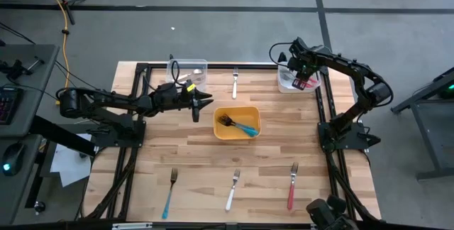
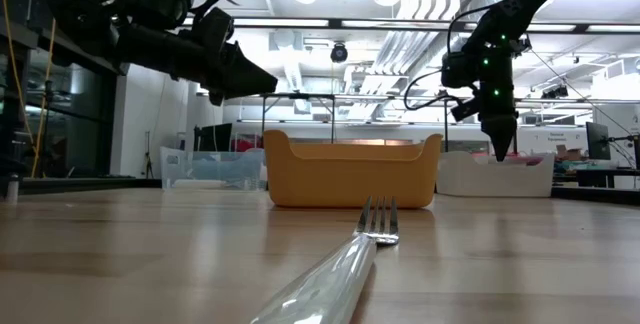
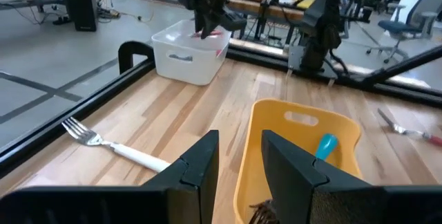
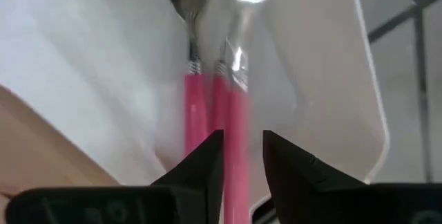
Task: Sort silverware by color (type)
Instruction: Put the pink fork into the white bin, then put the white fork into the transparent bin
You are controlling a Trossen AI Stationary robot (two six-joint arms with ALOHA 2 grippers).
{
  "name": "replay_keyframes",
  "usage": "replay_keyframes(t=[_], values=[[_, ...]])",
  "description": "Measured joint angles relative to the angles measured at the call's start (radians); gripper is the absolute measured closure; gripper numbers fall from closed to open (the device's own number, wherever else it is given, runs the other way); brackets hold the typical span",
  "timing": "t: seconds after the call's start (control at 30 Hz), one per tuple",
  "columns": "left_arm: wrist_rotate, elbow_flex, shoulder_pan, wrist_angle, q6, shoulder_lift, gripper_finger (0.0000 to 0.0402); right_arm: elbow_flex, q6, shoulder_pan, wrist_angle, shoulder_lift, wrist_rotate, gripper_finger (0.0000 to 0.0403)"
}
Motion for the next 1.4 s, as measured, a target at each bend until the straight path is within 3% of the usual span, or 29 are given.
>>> replay_keyframes(t=[0.17,0.4,0.5,0.7,0.8,1.07,1.17,1.4], values=[[0.0,0.0,0.003,0.001,0.004,0.0,0.0298,0.0,0.005,0.0,-0.01,-0.001,0.059,0.0306],[0.001,0.0,0.003,-0.002,-0.005,-0.004,0.0298,0.026,0.049,0.001,-0.005,-0.008,0.053,0.0305],[0.015,0.0,0.003,-0.013,-0.015,-0.02,0.0298,0.037,0.054,0.009,0.007,-0.043,-0.005,0.0317],[0.01,0.019,0.006,-0.129,-0.049,-0.062,0.0298,-0.056,0.156,0.034,0.17,-0.172,-0.244,0.0378],[0.008,0.07,0.024,-0.241,-0.068,-0.065,0.0305,-0.13,0.21,0.069,0.268,-0.222,-0.257,0.0399],[0.008,0.207,0.131,-0.531,-0.009,-0.064,0.0333,-0.214,0.38,0.21,0.41,-0.279,-0.296,0.0381],[0.04,0.287,0.184,-0.625,0.014,-0.033,0.0346,-0.242,0.429,0.257,0.546,-0.28,-0.347,0.038],[0.094,0.526,0.243,-0.832,0.039,0.161,0.0363,-0.446,0.485,0.314,1.068,-0.279,-0.481,0.0385]])
